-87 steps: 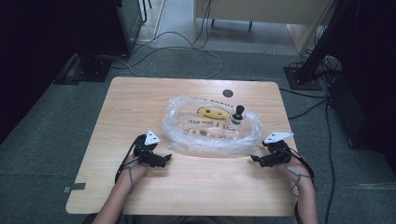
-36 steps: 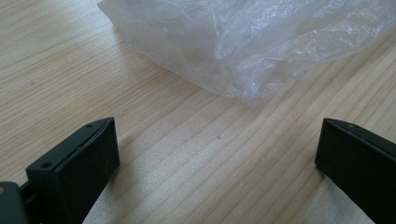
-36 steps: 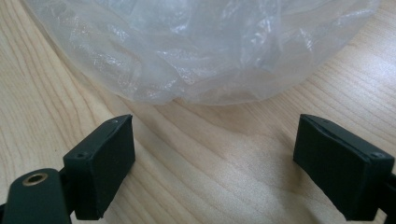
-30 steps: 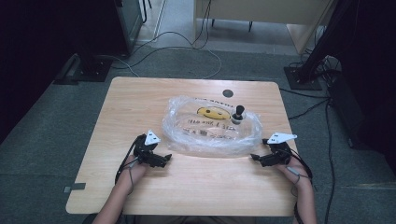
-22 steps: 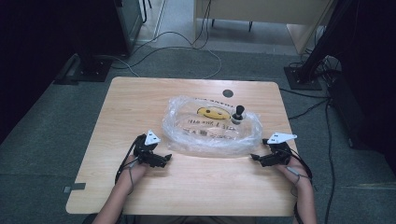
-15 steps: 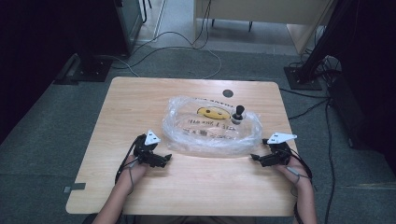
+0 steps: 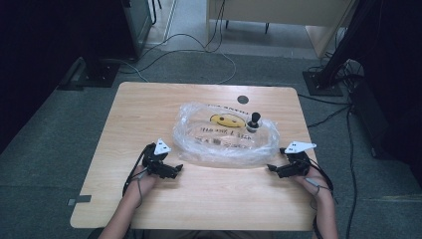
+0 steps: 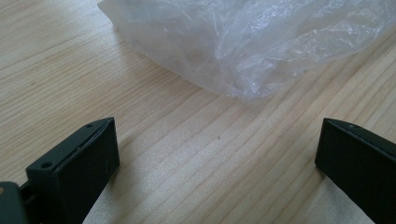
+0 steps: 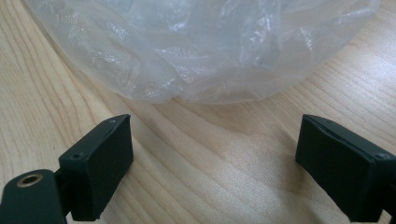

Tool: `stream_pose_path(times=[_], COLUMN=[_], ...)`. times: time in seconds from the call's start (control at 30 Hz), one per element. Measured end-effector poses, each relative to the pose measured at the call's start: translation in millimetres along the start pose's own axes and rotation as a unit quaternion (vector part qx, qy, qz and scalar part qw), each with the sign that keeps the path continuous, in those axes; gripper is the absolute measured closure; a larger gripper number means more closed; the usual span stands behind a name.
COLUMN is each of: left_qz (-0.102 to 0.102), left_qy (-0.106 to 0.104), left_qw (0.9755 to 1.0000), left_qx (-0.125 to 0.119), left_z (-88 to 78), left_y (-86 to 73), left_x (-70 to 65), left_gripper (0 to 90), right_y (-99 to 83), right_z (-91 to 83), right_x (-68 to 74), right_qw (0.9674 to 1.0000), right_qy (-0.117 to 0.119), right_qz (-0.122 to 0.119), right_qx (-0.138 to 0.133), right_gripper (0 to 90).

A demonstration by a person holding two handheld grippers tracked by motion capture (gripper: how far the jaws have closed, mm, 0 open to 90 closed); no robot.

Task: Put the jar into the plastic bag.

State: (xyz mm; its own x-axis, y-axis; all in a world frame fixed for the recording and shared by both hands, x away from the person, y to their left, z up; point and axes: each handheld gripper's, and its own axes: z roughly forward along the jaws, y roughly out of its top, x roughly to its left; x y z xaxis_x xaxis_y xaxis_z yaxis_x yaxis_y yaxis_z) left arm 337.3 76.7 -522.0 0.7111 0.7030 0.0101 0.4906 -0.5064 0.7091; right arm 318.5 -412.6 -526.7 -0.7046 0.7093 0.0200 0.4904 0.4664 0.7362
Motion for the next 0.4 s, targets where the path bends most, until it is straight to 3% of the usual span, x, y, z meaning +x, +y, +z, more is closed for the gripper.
stream_pose_path(times=[0.4], left_qz=[0.0], left_qy=[0.0], left_qw=[1.0], left_qx=[0.0], left_z=[0.0], left_y=[0.0], left_x=[0.0], left_gripper=[0.0], right_y=[1.0], right_z=[2.1], right_x=[1.1], right_qw=[0.9999], right_qy=[0.006], right_qz=[-0.007], right_qx=[0.01], right_gripper=[2.9])
